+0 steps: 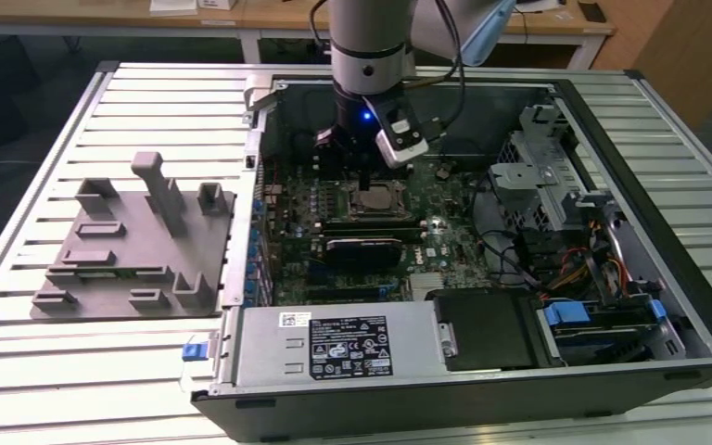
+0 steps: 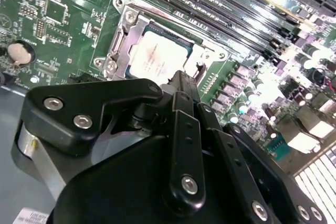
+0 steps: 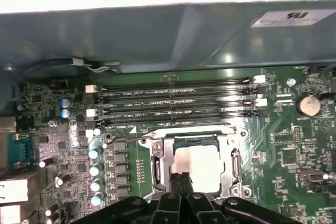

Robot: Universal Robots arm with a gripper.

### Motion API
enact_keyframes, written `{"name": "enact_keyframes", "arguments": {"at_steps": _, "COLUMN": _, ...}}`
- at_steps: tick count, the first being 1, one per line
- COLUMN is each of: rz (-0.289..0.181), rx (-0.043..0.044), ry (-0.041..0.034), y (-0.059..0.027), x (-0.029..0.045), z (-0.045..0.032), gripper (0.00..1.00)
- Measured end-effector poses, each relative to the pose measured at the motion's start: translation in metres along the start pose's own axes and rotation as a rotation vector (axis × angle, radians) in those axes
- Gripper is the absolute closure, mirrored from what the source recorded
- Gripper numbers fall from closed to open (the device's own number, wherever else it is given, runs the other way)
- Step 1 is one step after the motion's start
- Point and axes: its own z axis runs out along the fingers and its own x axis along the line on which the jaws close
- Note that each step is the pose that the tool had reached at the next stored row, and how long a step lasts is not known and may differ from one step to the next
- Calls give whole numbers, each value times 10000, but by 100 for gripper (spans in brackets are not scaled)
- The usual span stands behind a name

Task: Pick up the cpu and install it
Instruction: 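Close the cpu cover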

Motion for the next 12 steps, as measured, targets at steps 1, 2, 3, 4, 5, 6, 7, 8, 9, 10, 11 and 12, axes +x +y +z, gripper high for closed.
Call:
{"name": "enact_keyframes", "arguments": {"at_steps": 1, "rz": 0, "rx": -1, "ry": -1, "y": 0, "x": 0, "z": -2, "gripper": 89}}
{"name": "enact_keyframes", "arguments": {"at_steps": 2, "rz": 0, "rx": -1, "ry": -1, "y": 0, "x": 0, "z": -2, "gripper": 89}}
{"name": "enact_keyframes", "arguments": {"at_steps": 3, "rz": 0, "rx": -2, "ry": -1, "y": 0, "x": 0, "z": -2, "gripper": 89}}
{"name": "enact_keyframes", "arguments": {"at_steps": 4, "rz": -1, "rx": -3, "ry": -1, "y": 0, "x": -2, "z": -2, "gripper": 89}}
{"name": "enact_keyframes", "arguments": {"at_steps": 5, "rz": -1, "rx": 1, "ry": 1, "y": 1, "x": -14, "z": -2, "gripper": 89}}
{"name": "enact_keyframes", "arguments": {"at_steps": 6, "rz": 0, "rx": 0, "ry": 1, "y": 3, "x": -35, "z": -1, "gripper": 89}}
{"name": "enact_keyframes", "arguments": {"at_steps": 7, "rz": 1, "rx": 1, "ry": 0, "y": 5, "x": -63, "z": 0, "gripper": 89}}
{"name": "enact_keyframes", "arguments": {"at_steps": 8, "rz": 1, "rx": 0, "ry": 0, "y": 8, "x": -94, "z": 2, "gripper": 89}}
{"name": "enact_keyframes", "arguments": {"at_steps": 9, "rz": 0, "rx": 1, "ry": 1, "y": 11, "x": -129, "z": 4, "gripper": 89}}
{"name": "enact_keyframes", "arguments": {"at_steps": 10, "rz": 0, "rx": 0, "ry": 1, "y": 14, "x": -163, "z": 6, "gripper": 89}}
{"name": "enact_keyframes", "arguments": {"at_steps": 11, "rz": 0, "rx": -1, "ry": 0, "y": 17, "x": -195, "z": 8, "gripper": 89}}
{"name": "enact_keyframes", "arguments": {"at_steps": 12, "rz": 2, "rx": 0, "ry": 1, "y": 19, "x": -221, "z": 9, "gripper": 89}}
